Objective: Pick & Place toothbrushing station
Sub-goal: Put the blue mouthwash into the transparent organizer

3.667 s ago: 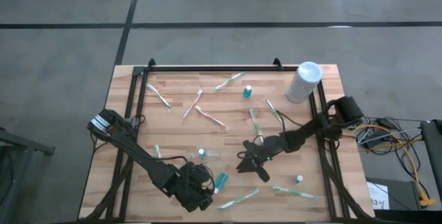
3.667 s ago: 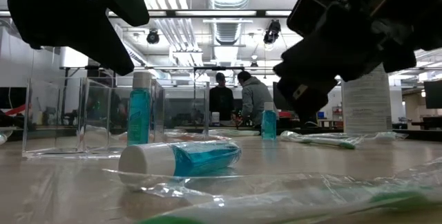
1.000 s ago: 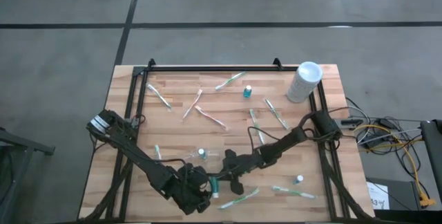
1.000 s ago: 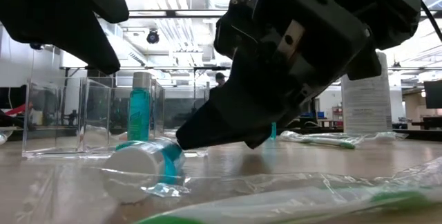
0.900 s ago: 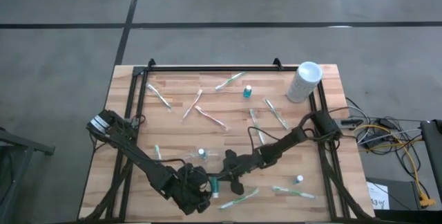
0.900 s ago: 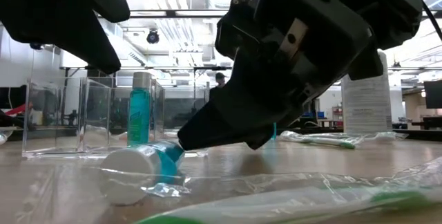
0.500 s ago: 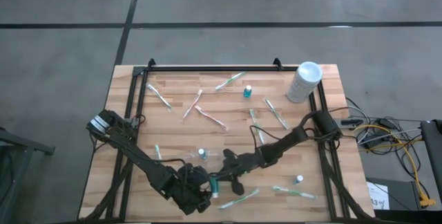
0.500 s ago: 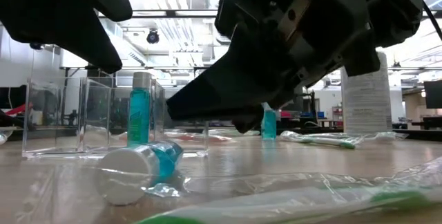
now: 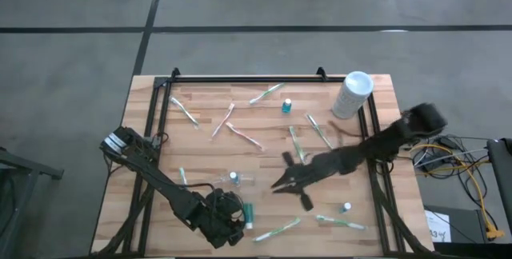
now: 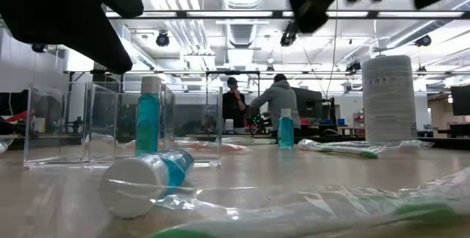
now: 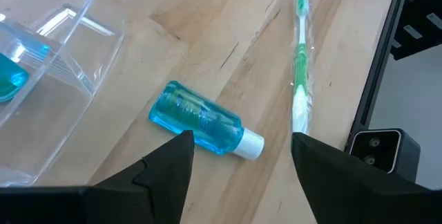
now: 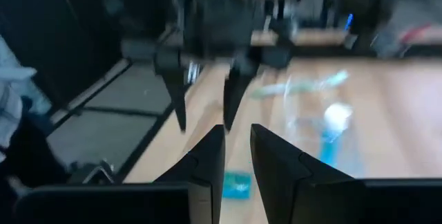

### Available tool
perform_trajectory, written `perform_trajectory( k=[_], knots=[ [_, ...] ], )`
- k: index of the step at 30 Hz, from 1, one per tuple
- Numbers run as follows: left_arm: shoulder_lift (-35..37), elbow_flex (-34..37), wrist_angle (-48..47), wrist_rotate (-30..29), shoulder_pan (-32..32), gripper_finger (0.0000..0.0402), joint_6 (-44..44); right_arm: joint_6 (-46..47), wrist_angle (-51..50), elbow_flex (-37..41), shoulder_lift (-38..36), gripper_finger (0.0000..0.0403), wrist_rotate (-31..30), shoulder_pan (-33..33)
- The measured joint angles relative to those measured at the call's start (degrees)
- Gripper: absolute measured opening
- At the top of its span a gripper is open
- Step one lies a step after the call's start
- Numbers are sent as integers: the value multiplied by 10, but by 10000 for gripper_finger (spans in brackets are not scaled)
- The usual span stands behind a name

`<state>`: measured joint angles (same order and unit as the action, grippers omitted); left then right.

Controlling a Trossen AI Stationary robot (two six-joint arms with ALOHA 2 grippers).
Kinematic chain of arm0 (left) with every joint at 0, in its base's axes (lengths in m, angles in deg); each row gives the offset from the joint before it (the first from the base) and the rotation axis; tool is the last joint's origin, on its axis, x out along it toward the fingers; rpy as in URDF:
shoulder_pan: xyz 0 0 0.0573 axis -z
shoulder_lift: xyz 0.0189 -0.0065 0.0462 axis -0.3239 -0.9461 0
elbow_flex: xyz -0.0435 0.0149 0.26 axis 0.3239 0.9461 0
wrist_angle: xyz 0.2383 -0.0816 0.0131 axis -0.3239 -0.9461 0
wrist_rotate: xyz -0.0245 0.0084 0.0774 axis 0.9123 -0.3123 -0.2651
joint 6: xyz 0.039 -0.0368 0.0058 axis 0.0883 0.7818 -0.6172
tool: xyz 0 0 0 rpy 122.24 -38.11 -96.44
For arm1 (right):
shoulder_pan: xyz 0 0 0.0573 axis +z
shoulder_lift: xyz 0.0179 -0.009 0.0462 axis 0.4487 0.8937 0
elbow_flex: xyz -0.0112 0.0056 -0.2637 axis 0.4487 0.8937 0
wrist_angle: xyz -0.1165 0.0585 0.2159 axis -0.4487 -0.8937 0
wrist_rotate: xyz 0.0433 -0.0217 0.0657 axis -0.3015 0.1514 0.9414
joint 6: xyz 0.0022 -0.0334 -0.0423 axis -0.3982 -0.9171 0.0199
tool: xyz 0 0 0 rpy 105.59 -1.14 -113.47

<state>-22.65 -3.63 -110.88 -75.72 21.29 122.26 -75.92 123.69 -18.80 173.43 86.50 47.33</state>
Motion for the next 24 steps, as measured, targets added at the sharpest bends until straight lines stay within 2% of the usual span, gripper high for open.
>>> perform_trajectory(
  k=[6, 12, 19, 24],
  knots=[
    [0, 0, -1, -2, 0, 248, -2, -45, -1, 83, -182, 68, -1, 1],
    [0, 0, 0, -3, 0, 248, -2, 0, -53, 156, -322, 68, -4, 1],
    [0, 0, 0, -3, 0, 248, -2, 3, -77, 203, -412, 68, -5, 1],
    [0, 0, 0, -3, 0, 248, -3, -6, -81, 208, -436, 68, -5, 1]
  ],
)
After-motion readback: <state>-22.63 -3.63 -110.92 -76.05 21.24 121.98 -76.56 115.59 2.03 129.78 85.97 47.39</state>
